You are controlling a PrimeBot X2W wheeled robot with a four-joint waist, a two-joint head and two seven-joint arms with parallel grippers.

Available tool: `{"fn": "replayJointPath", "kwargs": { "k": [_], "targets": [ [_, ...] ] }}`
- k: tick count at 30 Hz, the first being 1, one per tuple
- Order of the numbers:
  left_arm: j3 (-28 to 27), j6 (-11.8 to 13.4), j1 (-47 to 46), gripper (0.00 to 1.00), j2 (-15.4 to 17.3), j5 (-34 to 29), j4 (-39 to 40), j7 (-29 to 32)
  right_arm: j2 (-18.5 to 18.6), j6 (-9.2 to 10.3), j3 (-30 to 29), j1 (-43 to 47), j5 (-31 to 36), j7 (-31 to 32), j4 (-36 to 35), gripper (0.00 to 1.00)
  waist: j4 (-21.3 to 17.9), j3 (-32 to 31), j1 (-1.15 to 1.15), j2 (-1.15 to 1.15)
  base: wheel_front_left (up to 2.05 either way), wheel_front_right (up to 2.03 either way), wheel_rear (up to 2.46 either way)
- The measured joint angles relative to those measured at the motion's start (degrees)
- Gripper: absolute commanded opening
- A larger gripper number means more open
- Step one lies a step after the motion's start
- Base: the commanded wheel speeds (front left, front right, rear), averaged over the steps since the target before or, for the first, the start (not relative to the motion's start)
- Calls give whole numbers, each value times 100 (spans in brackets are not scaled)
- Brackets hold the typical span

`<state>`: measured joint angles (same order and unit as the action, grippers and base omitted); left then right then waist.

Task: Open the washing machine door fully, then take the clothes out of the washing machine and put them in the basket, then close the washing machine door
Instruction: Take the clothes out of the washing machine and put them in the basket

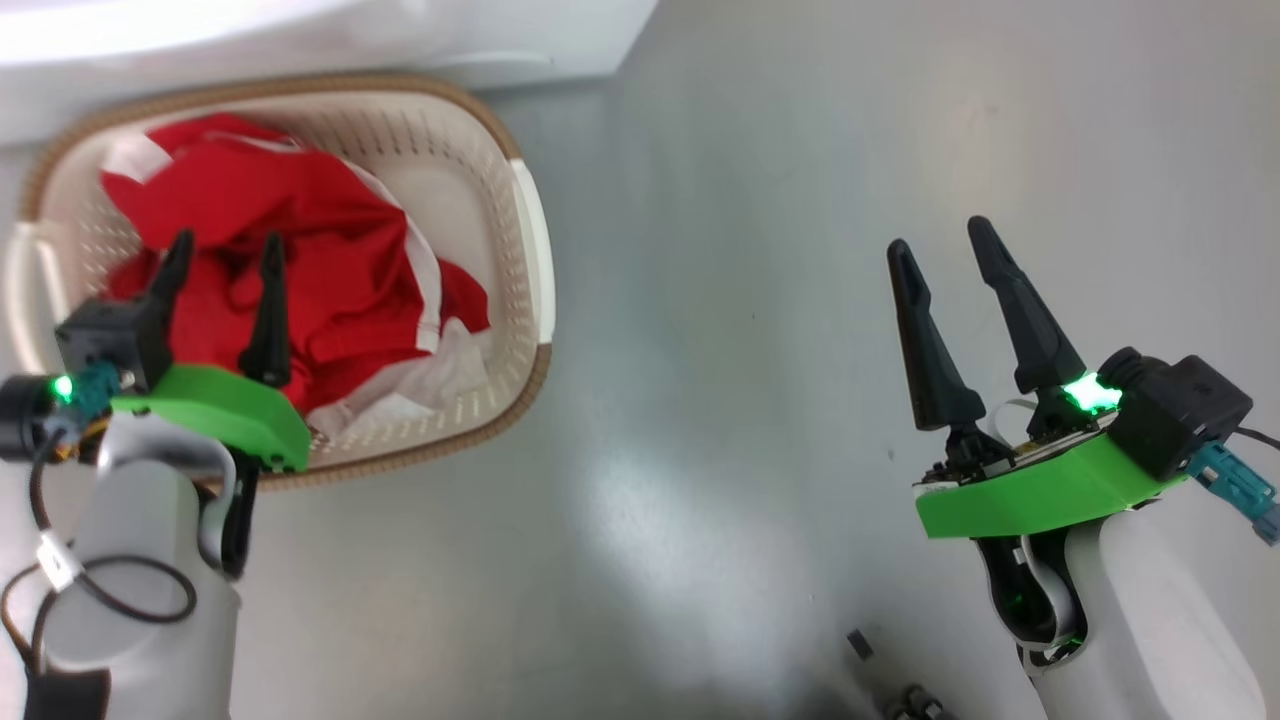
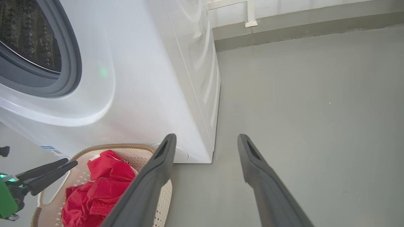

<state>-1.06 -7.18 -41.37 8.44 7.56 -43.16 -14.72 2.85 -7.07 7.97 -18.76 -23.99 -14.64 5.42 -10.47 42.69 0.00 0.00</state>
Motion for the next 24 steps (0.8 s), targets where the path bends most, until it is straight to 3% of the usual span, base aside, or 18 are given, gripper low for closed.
{"fn": "replayJointPath", "kwargs": {
  "k": [24],
  "targets": [
    [-204, 0, 1824, 100, -388, 163, 1666, 0, 0, 0, -342, 1024, 341, 0, 468, 100, 457, -2122, 0, 0, 0, 0, 0]
  ]
}}
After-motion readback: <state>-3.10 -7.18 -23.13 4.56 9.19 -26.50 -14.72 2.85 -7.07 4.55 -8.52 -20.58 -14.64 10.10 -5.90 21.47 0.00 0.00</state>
